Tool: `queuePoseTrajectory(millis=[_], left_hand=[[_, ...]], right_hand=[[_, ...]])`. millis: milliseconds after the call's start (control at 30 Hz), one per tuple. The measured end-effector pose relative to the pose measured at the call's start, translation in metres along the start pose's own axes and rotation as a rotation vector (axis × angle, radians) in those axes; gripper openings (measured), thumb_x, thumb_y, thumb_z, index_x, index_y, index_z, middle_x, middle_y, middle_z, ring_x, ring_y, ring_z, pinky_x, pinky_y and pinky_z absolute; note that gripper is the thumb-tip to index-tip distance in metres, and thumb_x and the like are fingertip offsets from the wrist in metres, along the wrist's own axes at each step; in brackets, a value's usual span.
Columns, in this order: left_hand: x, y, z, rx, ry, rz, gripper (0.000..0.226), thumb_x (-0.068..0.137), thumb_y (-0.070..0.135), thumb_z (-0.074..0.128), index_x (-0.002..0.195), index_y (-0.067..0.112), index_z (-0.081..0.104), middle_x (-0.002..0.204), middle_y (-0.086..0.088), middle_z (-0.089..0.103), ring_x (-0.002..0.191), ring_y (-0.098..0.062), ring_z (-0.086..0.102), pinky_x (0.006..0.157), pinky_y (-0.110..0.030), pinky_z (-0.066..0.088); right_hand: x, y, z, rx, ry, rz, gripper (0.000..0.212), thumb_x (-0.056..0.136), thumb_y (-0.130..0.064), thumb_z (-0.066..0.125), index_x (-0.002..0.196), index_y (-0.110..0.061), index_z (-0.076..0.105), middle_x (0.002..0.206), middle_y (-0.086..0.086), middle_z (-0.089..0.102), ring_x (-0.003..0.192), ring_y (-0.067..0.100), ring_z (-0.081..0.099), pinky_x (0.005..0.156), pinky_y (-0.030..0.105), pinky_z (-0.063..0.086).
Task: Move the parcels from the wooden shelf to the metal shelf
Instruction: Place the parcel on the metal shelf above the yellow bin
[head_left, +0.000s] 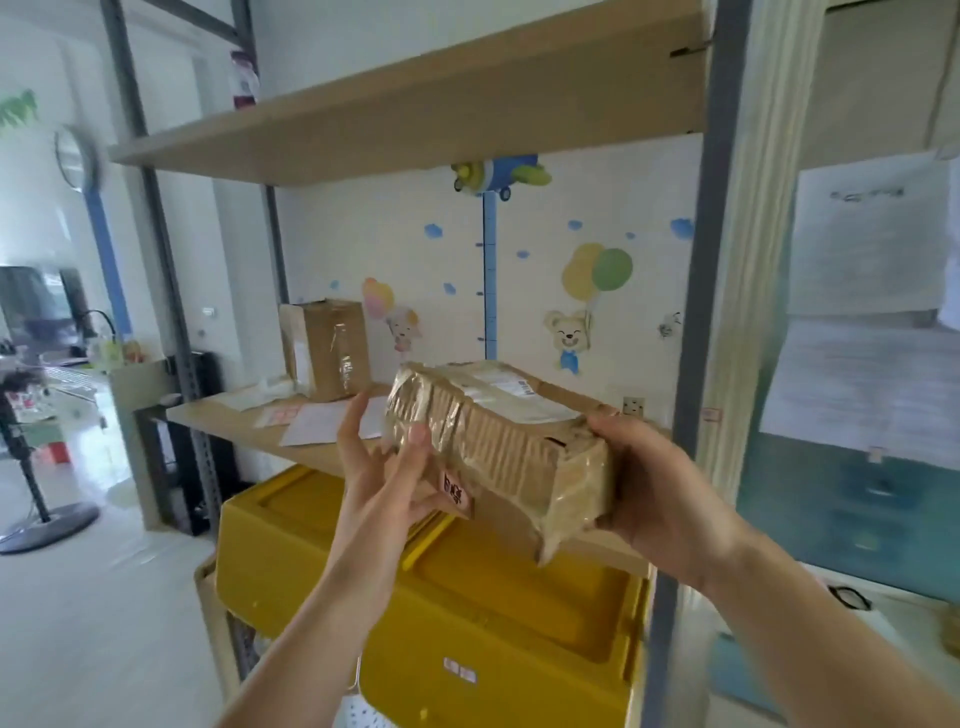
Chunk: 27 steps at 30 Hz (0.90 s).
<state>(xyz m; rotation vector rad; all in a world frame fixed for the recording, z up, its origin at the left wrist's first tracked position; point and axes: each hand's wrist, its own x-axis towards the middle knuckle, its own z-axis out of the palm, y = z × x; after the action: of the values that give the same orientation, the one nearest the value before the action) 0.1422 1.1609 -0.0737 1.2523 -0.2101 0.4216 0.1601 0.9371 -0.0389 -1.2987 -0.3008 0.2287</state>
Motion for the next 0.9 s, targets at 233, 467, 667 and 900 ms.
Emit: queuePoseTrajectory(millis=[233,467,667,900], left_hand=[[0.102,-0.022,-0.057,0.400,-0.001,0.076,0.027,0.090,0.036,0.066,0.114,0.024,0.069,0.100,0.012,0.081,0.093,-0.002,0.076,0.076,-0.019,0.059],[0.182,-0.084,-0.073,0.628,-0.180,-0.016,0.029,0.094,0.022,0.068,0.123,0.026,0.064,0.112,0.009,0.074,0.105,-0.005,0.068,0.099,-0.040,0.056],[0.232,-0.123,-0.100,0.753,-0.142,-0.123,0.059,0.093,0.022,0.069,0.148,0.016,0.048,0.140,-0.006,0.064,0.132,-0.026,0.059,0.110,-0.045,0.047],[0.224,-0.109,-0.102,0.721,-0.074,-0.079,0.088,0.094,0.027,0.069,0.163,0.022,0.015,0.167,-0.005,0.033,0.153,-0.026,0.032,0.122,-0.049,0.030]], right_hand=[[0.095,0.024,0.031,-0.051,0.180,0.017,0.063,0.081,-0.047,0.071,0.134,-0.016,0.058,0.128,0.017,0.065,0.098,0.034,0.076,0.084,0.044,0.062],[0.157,0.068,0.018,-0.794,0.415,-0.013,0.083,0.072,-0.018,0.089,0.141,-0.018,0.044,0.139,0.001,0.061,0.126,0.021,0.059,0.108,0.040,0.046],[0.198,0.102,0.024,-0.858,0.419,-0.012,0.092,0.074,-0.024,0.088,0.149,-0.021,0.035,0.147,0.002,0.056,0.133,0.023,0.055,0.108,0.035,0.043],[0.203,0.096,0.033,-0.919,0.405,-0.014,0.102,0.075,-0.032,0.086,0.156,-0.023,0.025,0.154,0.006,0.048,0.139,0.028,0.048,0.109,0.040,0.042]])
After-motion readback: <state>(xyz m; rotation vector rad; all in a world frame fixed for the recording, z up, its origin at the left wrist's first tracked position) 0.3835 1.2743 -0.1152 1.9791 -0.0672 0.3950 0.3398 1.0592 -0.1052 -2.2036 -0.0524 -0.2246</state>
